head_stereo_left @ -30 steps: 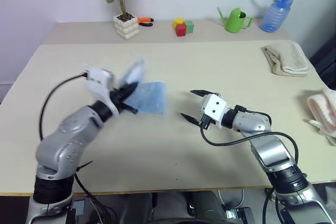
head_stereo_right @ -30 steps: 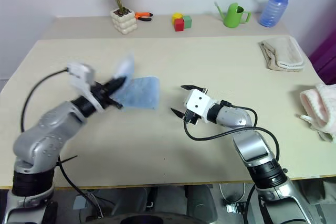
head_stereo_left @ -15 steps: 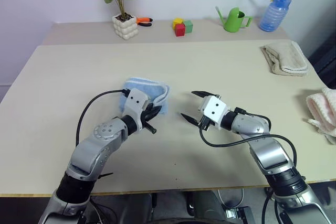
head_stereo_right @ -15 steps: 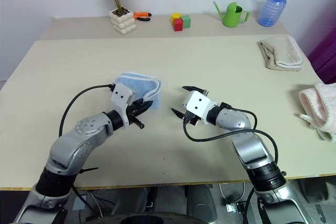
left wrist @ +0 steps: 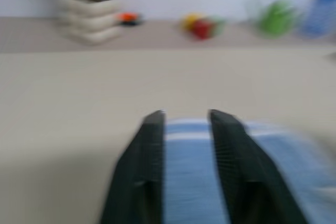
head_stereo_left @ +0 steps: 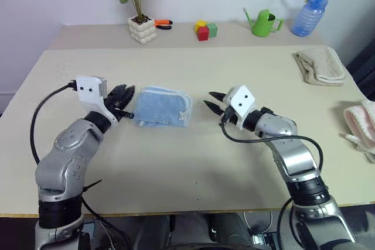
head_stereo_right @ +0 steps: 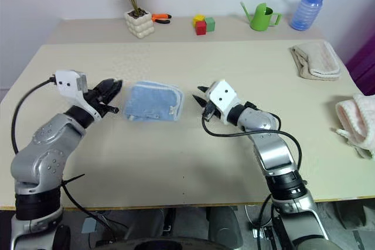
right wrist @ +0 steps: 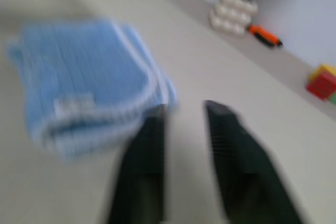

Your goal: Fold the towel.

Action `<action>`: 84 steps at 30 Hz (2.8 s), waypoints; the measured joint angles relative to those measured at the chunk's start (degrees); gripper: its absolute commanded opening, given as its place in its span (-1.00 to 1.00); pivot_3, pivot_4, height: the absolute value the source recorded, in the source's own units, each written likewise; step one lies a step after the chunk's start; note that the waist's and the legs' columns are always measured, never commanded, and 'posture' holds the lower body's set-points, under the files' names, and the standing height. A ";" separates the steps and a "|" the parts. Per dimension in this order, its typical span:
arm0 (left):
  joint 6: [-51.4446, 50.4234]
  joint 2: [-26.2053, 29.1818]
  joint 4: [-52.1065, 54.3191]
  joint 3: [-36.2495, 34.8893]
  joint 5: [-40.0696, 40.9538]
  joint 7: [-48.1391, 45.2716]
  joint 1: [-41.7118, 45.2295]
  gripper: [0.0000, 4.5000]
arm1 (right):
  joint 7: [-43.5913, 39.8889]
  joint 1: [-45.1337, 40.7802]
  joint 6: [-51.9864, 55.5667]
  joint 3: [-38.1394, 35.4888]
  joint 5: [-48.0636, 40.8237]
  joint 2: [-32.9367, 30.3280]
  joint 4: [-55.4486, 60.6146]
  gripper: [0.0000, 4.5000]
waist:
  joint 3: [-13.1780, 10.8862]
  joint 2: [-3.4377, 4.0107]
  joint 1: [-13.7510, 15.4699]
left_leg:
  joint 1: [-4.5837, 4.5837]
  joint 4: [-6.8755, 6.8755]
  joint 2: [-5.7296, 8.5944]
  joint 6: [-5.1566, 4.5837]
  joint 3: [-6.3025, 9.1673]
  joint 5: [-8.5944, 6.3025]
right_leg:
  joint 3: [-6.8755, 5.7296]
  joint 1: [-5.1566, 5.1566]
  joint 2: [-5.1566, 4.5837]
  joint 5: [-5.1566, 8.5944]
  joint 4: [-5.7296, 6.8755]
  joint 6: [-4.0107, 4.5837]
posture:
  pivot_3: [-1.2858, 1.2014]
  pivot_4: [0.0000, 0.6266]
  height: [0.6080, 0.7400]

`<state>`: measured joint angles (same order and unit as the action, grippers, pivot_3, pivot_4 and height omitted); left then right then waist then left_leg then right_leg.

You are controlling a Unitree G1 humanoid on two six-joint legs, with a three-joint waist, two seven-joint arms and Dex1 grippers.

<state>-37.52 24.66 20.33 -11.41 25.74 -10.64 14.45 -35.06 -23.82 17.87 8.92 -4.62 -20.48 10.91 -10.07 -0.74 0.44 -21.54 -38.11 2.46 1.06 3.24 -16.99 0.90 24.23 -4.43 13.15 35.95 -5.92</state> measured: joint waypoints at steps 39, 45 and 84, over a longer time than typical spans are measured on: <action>20.53 -1.23 -1.22 7.10 -14.73 -8.96 -14.40 -0.37 | 13.37 -5.53 34.82 -10.11 -12.68 19.90 -8.05 0.84 | 0.04 0.12 -1.24 | -0.11 0.12 -0.06 0.03 0.03 0.00 | 0.01 0.24 -0.17 0.00 0.06 0.06 | 0.03 -0.52 0.84; 21.58 -1.53 0.79 6.02 -13.67 -10.48 -16.76 -0.37 | 13.87 -9.12 39.72 -11.61 -17.01 21.95 -12.37 0.84 | 0.03 0.14 -1.28 | -0.17 0.12 -0.06 0.00 0.03 -0.01 | -0.01 0.28 -0.16 -0.01 0.05 0.05 | 0.03 -0.52 0.84; 23.37 -6.82 -3.35 14.44 -13.87 -14.62 -8.47 -0.37 | 56.07 0.36 34.85 -59.56 -39.73 15.24 4.34 -0.99 | 0.02 0.49 -1.38 | -0.56 0.03 -0.12 -0.09 -0.06 -0.03 | -0.03 0.55 0.00 -0.01 0.09 0.04 | 0.03 -0.52 0.84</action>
<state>-14.15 17.84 16.98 3.03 11.87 -25.26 5.98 21.01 -23.46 52.72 -50.64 -44.36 -5.24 15.25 -10.05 -0.25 -0.94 -22.11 -38.07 2.33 0.97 3.18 -17.02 0.87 24.79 -4.43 13.13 36.04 -5.89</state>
